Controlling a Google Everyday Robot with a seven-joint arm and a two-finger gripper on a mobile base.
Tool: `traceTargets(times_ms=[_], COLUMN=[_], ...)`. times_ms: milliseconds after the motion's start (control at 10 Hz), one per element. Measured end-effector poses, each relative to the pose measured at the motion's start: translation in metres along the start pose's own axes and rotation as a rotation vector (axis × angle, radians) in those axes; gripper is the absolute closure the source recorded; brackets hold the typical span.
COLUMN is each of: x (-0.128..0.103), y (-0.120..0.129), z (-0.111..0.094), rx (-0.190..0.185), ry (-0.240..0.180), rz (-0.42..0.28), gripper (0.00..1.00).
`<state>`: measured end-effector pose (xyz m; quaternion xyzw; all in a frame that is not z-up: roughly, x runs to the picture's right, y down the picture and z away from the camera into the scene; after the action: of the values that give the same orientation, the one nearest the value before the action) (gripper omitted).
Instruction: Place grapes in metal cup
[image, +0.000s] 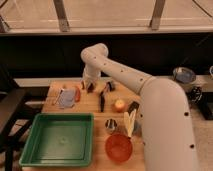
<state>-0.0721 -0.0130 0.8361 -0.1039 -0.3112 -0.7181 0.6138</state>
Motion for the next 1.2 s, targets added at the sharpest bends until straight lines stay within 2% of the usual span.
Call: traceTargets(times_ms=[100,300,600,800,900,1200], x=[-0.014,-0.044,-0.105,-0.138,-0.146,-0.146], y=[0.009,0.017,0.013,0.005,0.004,0.002], z=[-0.019,-0.041,-0.068,-0.079,-0.081,-0.081], rx=[0.019,0.041,0.044,0.050,0.052,0.053], ry=[-0.015,-0.044,-0.100,-0.138,-0.147,-0.149], rz=[0.028,0.069,0.152,0.200,0.212,0.210], gripper=[1.00,1.00,1.00,1.00,1.00,1.00])
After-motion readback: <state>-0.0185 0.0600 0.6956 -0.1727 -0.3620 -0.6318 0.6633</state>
